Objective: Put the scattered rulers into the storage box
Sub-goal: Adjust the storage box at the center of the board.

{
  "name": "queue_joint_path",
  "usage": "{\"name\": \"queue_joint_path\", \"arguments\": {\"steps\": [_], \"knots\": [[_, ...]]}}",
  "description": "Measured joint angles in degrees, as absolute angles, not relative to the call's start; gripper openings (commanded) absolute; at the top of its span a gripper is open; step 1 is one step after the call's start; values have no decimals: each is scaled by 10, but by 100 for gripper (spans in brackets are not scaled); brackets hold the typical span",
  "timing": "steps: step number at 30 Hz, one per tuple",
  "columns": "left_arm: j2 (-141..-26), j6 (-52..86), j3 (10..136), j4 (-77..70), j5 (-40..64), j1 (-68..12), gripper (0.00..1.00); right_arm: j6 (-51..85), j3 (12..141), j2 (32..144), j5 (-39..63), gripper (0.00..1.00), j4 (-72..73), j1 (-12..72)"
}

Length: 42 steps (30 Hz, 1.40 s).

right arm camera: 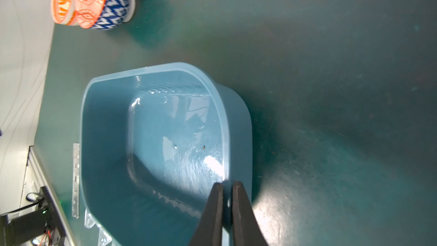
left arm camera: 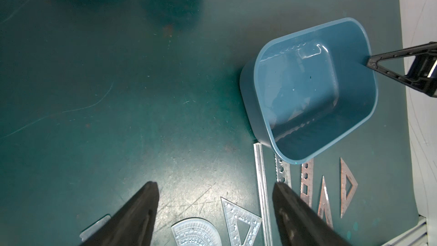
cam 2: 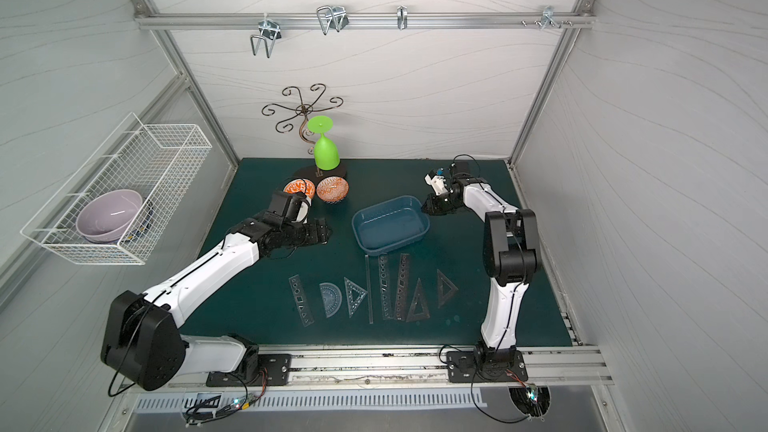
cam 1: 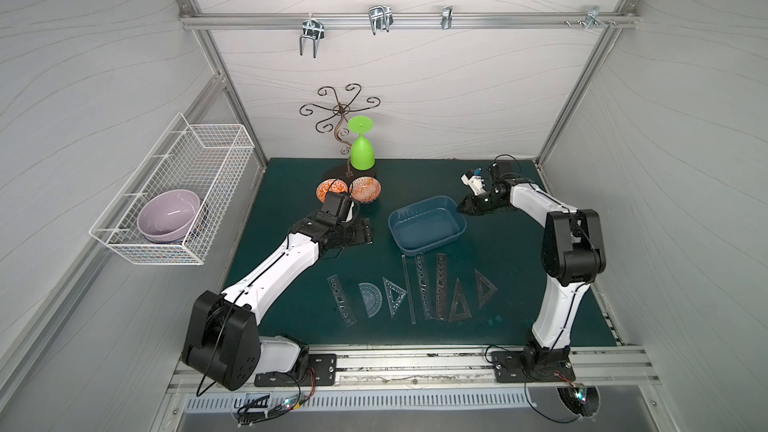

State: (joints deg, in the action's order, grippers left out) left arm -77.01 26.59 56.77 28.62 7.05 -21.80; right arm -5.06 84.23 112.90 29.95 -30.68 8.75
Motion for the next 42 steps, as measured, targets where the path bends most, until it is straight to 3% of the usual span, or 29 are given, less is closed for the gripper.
{"name": "queue_joint_path", "arguments": {"steps": [13,19,26,33,42], "knots": [[-766,257,568,287,46,-218,81,-83,854,1129,329,12,-337,88],[-766,257,568,287,47,-218,81,-6,851,1132,293,4,-324,88],[-766,257,568,287,47,-218,81,72,846,1141,254,4,-293,88],[-766,257,568,287,47,-218,81,97,835,1142,243,13,-259,90],[-766,258,568,289,49,-218,81,113,829,1142,236,47,-250,89]]}}
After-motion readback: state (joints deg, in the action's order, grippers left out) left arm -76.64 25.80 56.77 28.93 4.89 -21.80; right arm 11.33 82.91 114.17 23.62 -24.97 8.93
